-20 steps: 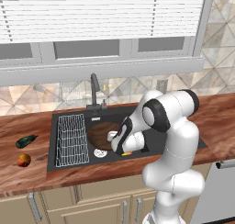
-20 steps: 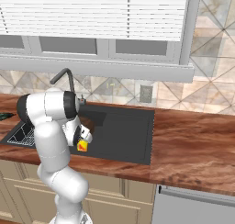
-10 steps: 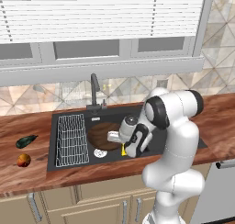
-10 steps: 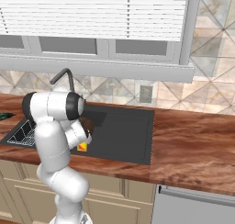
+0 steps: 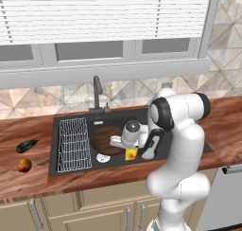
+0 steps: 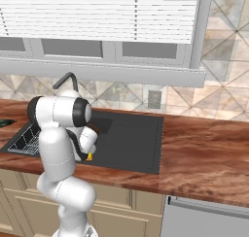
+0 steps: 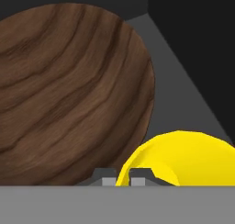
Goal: Remove the eggplant and peach from the sink. Then move the bowl and cup from the counter to the sink for washing.
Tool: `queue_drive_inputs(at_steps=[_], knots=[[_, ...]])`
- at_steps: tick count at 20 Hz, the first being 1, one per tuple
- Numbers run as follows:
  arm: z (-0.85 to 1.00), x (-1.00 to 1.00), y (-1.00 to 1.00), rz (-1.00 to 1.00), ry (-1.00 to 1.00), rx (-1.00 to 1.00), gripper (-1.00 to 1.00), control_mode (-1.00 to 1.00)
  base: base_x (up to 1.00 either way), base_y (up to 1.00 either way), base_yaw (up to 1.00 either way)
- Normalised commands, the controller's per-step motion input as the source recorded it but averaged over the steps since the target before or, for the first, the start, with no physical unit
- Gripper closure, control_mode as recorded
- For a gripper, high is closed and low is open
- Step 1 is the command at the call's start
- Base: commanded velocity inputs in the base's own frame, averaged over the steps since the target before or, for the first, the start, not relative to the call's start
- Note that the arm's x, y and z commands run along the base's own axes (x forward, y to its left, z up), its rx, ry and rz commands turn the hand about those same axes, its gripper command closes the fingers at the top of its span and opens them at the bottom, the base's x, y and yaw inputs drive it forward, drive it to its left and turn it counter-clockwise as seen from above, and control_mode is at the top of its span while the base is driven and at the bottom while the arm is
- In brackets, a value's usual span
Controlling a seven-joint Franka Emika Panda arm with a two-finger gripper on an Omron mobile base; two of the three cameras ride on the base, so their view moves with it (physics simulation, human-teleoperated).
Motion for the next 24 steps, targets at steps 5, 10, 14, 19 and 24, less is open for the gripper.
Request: queue_drive_inputs(at_steps=[5, 10, 14, 19, 24], knots=[[-0.17, -0.18, 0.01, -0.07, 0.00, 0.00, 1.00, -1.00, 0.00, 0.00, 0.00], [-0.14, -0.15, 0.00, -0.06, 0.00, 0.00, 1.00, -1.00, 0.00, 0.00, 0.00], [-0.10, -0.08, 0.00, -0.06, 0.00, 0.00, 1.00, -1.00, 0.00, 0.00, 0.00], [-0.01, -0.03, -0.01, -0.05, 0.00, 0.00, -1.00, -1.00, 0.00, 0.00, 0.00], [0.00, -0.18, -0.01, -0.05, 0.00, 0.00, -1.00, -1.00, 0.00, 0.00, 0.00]])
